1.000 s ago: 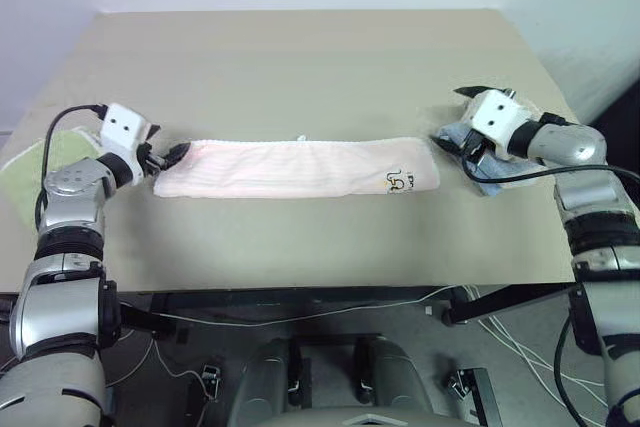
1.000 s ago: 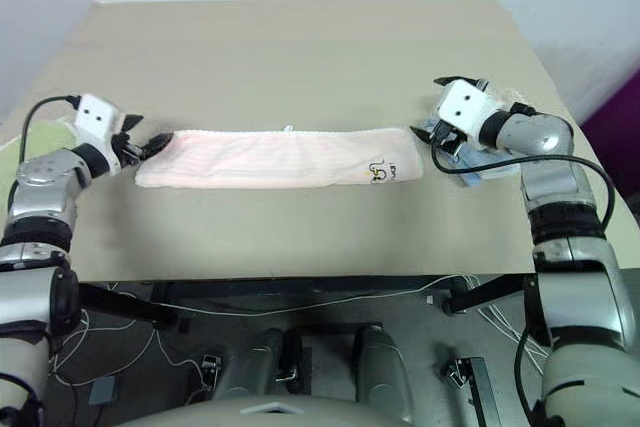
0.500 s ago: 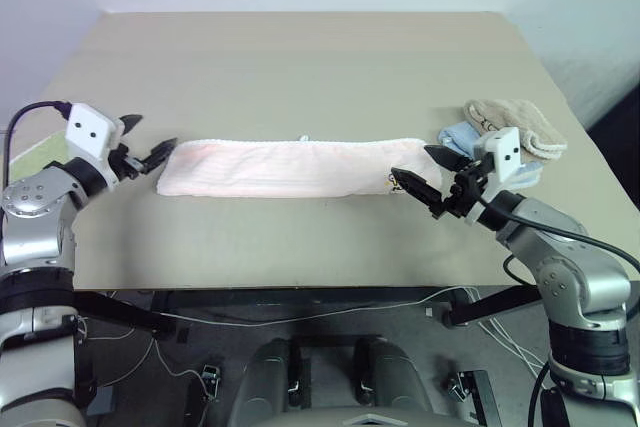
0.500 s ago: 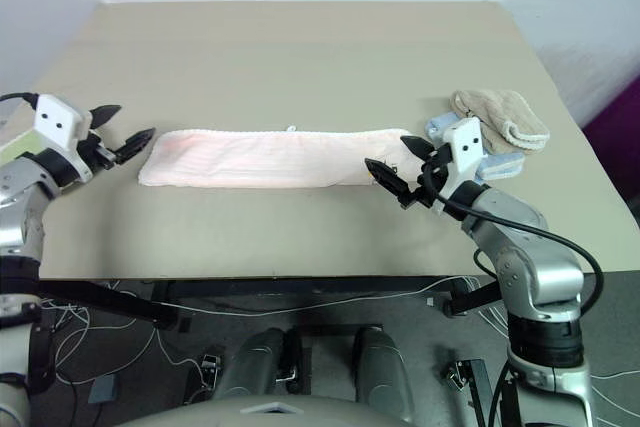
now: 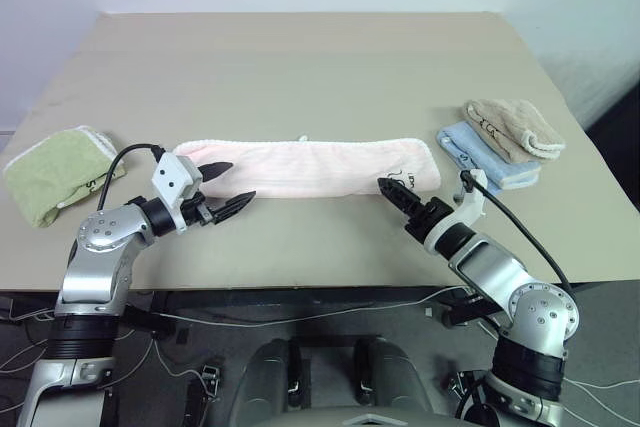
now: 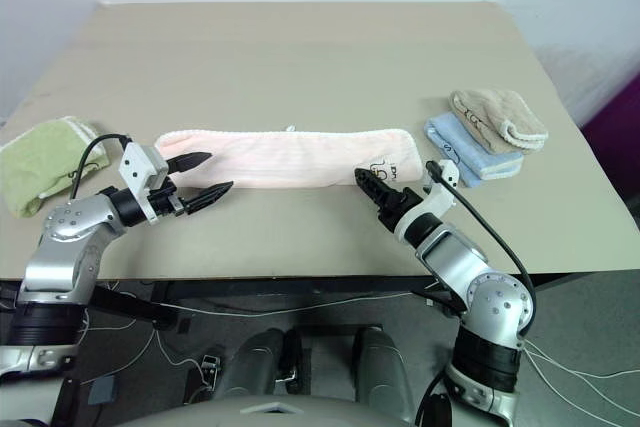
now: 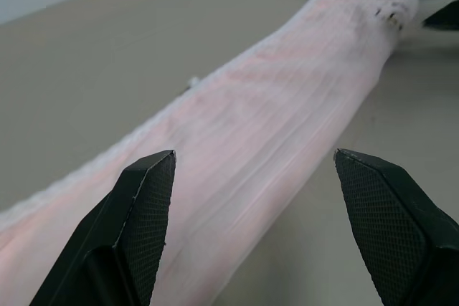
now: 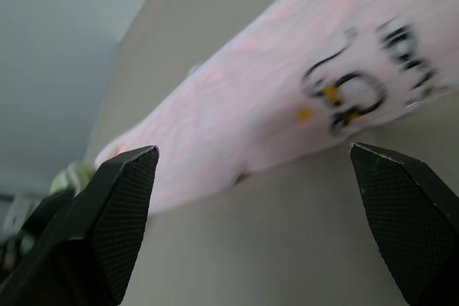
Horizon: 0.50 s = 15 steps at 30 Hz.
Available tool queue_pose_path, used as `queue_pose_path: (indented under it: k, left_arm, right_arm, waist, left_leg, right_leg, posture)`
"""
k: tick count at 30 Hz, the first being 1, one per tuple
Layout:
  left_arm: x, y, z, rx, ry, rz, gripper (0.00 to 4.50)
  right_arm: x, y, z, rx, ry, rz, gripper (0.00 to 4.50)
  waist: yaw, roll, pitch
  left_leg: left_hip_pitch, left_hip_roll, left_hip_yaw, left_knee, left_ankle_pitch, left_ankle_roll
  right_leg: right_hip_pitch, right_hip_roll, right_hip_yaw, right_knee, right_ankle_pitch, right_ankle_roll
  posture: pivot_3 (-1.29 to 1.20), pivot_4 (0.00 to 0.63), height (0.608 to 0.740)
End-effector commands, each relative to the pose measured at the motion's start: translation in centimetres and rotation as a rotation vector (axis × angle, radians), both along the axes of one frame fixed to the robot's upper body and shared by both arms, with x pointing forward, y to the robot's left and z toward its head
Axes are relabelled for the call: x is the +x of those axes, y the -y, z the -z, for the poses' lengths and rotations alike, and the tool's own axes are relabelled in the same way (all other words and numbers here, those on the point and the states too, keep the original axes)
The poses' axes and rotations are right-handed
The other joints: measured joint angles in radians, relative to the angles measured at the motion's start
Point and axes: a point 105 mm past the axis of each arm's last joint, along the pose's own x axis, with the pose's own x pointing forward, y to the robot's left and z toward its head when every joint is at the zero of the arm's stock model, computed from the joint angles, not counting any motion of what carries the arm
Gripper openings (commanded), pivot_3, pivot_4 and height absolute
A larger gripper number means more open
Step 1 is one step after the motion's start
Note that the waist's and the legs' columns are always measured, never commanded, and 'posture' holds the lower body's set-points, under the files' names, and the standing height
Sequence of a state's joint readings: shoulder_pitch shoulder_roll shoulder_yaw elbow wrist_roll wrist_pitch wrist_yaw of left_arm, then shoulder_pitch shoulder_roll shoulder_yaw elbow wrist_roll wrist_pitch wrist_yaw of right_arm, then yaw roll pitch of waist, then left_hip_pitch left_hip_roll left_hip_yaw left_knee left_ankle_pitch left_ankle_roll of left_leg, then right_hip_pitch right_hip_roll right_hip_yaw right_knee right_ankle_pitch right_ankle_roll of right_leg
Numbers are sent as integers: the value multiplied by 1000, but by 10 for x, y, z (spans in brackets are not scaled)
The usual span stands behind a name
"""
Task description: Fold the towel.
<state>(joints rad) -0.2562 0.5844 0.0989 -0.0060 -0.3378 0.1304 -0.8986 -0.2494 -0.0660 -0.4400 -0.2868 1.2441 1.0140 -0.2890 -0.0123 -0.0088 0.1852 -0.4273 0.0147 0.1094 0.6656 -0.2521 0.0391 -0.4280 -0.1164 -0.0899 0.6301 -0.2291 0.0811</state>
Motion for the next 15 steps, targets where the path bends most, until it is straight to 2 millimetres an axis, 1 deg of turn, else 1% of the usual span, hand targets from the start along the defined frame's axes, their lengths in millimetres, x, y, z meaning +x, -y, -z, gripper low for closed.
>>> queue_pose_path:
  k: [1, 4, 6, 12, 15]
  left_arm:
    - [-10, 15, -4, -16, 21, 39, 3690]
    - [-14, 20, -2, -30, 17, 37, 3690]
    - [-14, 21, -2, -42, 16, 32, 3690]
    - [-14, 22, -1, -50, 16, 25, 3690]
    - [-14, 24, -2, -60, 21, 22, 3690]
  right_arm:
    - [8, 19, 5, 63, -62, 102, 4468]
    - [13, 31, 12, 86, -115, 167, 4468]
    - [19, 34, 11, 104, -130, 199, 4468]
    - [36, 36, 2, 131, -120, 232, 4468]
    - [46, 39, 5, 136, -133, 272, 4468]
  waist:
    - [-2, 0, 0]
    - [-3, 0, 0]
    - [-1, 0, -1]
    - [-1, 0, -2]
    - [-1, 0, -2]
  left_leg:
    - [0, 0, 0, 0, 0, 0]
    - [0, 1, 1, 0, 0, 0]
    - [1, 1, 0, 0, 0, 0]
    - [1, 1, 0, 1, 0, 0]
    - [1, 1, 0, 1, 0, 1]
  right_leg:
    - [0, 0, 0, 0, 0, 0]
    - [0, 2, 0, 0, 0, 0]
    - [1, 2, 0, 0, 0, 0]
    - [2, 2, 0, 0, 0, 0]
    - [1, 2, 1, 0, 0, 0]
  posture:
    - [0, 150, 740]
    - [0, 150, 740]
    - [0, 150, 740]
    - [0, 150, 740]
    - [0, 150, 740]
